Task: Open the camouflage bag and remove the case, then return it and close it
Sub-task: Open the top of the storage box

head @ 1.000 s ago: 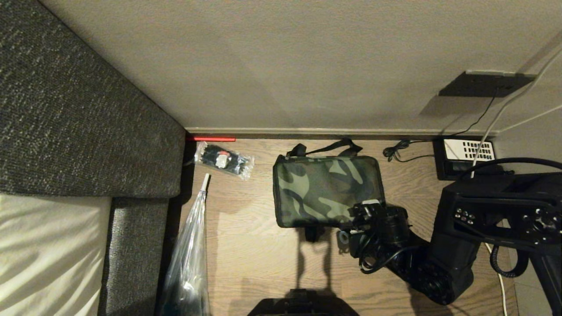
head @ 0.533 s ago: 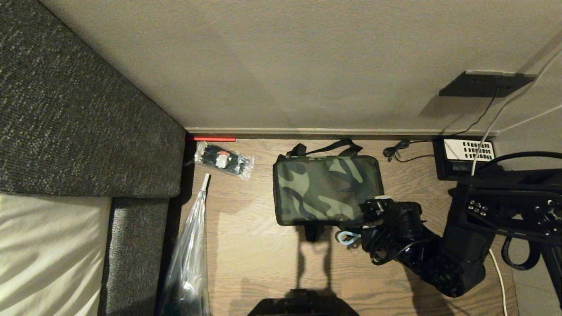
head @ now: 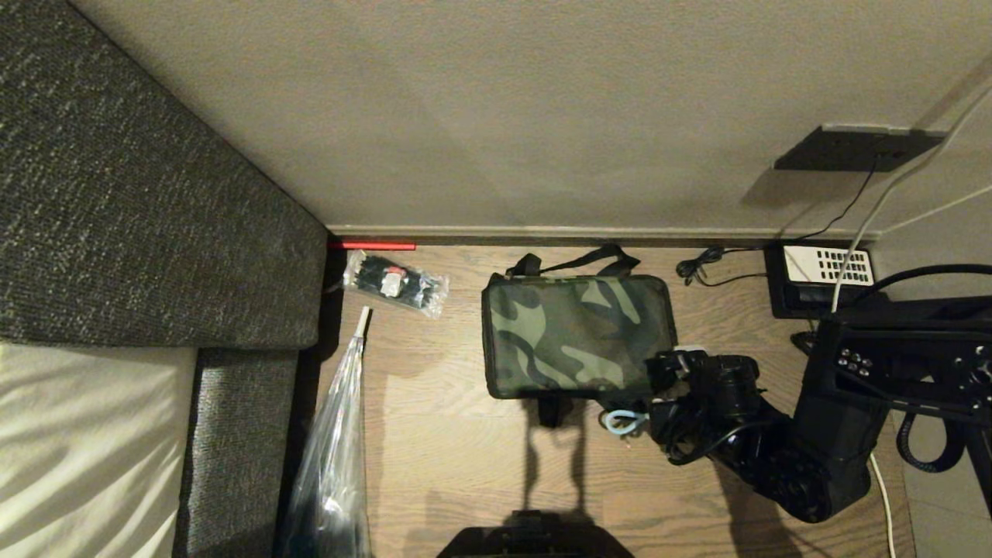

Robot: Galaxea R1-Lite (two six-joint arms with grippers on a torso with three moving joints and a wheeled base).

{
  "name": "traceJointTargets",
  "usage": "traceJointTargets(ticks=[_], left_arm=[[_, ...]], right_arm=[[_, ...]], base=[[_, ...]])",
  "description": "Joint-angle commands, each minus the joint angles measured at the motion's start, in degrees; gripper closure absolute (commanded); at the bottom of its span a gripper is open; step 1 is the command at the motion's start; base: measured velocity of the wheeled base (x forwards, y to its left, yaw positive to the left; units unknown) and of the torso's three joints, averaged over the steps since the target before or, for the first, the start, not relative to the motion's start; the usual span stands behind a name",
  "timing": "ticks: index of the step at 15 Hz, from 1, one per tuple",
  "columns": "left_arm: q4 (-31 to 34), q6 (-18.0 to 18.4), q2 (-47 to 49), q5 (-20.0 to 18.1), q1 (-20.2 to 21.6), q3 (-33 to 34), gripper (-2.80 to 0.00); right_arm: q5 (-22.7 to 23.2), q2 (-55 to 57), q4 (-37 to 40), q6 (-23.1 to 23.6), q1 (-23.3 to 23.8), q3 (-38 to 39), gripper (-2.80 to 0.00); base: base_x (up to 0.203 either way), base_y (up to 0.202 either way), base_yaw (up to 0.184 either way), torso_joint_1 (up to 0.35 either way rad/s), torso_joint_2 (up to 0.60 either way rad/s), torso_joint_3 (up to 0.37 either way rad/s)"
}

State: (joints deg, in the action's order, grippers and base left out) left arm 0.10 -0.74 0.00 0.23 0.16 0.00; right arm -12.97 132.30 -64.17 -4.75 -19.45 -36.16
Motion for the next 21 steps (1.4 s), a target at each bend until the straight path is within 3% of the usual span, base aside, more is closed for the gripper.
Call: traceJointTargets(ticks=[1, 9, 21], left_arm=[[0.0, 0.0, 0.1, 0.0, 0.0, 0.0, 0.0], [0.0, 0.0, 0.1, 0.0, 0.0, 0.1, 0.0], [0.0, 0.0, 0.1, 0.0, 0.0, 0.1, 0.0]], right_arm=[[0.0, -0.9, 0.1, 0.9, 0.4, 0.1, 0.0], [1.5, -4.7, 6.2, 4.0, 2.5, 1.2, 0.0], [3.4, -2.7, 5.9, 6.5, 4.5, -0.4, 0.0]], base=[[0.0, 0.0, 0.0, 0.0, 0.0, 0.0], [0.0, 0.0, 0.0, 0.0, 0.0, 0.0], [0.0, 0.0, 0.0, 0.0, 0.0, 0.0]])
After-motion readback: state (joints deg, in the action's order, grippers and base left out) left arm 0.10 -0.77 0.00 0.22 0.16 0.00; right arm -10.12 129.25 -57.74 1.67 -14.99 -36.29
